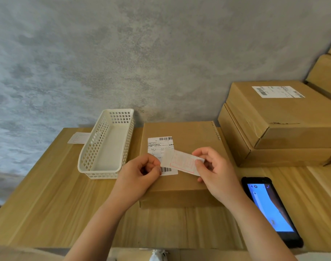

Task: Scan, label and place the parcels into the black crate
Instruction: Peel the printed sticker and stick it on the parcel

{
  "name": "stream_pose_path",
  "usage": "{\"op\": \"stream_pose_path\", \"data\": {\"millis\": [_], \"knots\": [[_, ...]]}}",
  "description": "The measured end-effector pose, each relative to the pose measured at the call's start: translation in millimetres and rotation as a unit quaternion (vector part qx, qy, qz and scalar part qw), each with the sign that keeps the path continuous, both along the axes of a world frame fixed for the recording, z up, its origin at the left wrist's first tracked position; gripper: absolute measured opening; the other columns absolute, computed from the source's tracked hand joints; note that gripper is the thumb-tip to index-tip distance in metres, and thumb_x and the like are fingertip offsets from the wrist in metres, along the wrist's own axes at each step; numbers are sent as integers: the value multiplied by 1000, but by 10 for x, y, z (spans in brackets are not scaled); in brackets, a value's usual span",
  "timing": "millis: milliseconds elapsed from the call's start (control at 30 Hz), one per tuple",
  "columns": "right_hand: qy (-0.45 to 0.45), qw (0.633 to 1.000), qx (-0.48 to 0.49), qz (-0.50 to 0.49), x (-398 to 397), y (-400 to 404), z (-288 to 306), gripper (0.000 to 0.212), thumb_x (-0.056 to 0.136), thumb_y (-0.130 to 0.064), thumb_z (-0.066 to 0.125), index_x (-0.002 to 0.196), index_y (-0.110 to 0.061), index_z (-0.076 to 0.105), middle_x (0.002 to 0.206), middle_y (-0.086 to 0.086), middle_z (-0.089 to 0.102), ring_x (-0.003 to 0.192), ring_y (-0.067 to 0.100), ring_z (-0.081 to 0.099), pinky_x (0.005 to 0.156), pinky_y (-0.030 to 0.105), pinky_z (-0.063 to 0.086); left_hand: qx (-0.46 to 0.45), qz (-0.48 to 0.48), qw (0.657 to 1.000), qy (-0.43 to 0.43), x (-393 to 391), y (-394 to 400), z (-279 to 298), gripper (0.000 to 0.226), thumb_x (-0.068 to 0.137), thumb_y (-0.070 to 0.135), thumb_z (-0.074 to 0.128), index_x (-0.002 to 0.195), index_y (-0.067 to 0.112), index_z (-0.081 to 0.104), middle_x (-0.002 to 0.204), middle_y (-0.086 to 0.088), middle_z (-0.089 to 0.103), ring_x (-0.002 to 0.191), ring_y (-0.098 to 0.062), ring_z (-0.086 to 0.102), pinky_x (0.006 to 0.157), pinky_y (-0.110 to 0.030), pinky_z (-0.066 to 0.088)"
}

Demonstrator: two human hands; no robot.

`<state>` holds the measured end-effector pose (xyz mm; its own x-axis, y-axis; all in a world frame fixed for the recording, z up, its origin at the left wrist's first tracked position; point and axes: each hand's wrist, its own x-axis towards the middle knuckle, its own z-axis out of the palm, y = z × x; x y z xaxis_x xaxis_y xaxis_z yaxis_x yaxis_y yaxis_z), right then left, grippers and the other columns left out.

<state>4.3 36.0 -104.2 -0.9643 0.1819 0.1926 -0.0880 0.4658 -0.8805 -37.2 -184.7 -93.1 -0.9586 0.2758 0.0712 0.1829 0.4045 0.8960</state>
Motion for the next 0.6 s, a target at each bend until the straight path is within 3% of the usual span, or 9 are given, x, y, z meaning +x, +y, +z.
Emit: {"op": "stream_pose_path", "data": {"millis": [100,167,233,333,433,600], "knots": [[82,988,117,-61,11,-65,34,21,91,-18,66,110,-24,57,108,-13,61,91,8,63,67,16,54,31,-13,999,4,15,16,72,15,90,13,66,83,25,69,80,-3,70,74,-14,61,73,-31,51],[186,961,191,-67,40,-136,73,14,89,-16,67,101,-14,59,109,-5,58,100,10,56,79,15,49,60,-27,998,4,45,38,138,15,91,13,66,83,26,69,83,-1,70,75,-13,60,72,-26,49],[225,959,171,-18,88,-233,111,7,91,-19,62,96,-14,62,106,-6,60,104,10,57,85,20,48,87,-41,995,9,81,60,183,15,92,14,67,84,26,70,84,-1,69,79,-25,60,72,-31,49],[204,971,115,37,148,-351,128,18,93,-28,58,102,-15,66,104,-9,65,105,6,61,83,18,51,127,-55,990,13,129,93,237,13,92,12,67,86,23,71,83,-4,69,78,-34,58,70,-38,48],[189,975,98,55,174,-405,135,24,94,-33,57,109,-16,67,106,-11,68,105,3,63,84,19,53,139,-70,988,15,143,110,277,10,91,14,67,88,22,72,82,0,69,75,-26,58,69,-35,48],[204,972,112,43,176,-424,172,22,94,-30,58,108,-17,68,103,-11,69,100,-1,63,84,10,48,136,-91,986,18,131,116,296,16,92,9,66,88,23,72,83,4,69,79,-24,60,73,-31,49]]}}
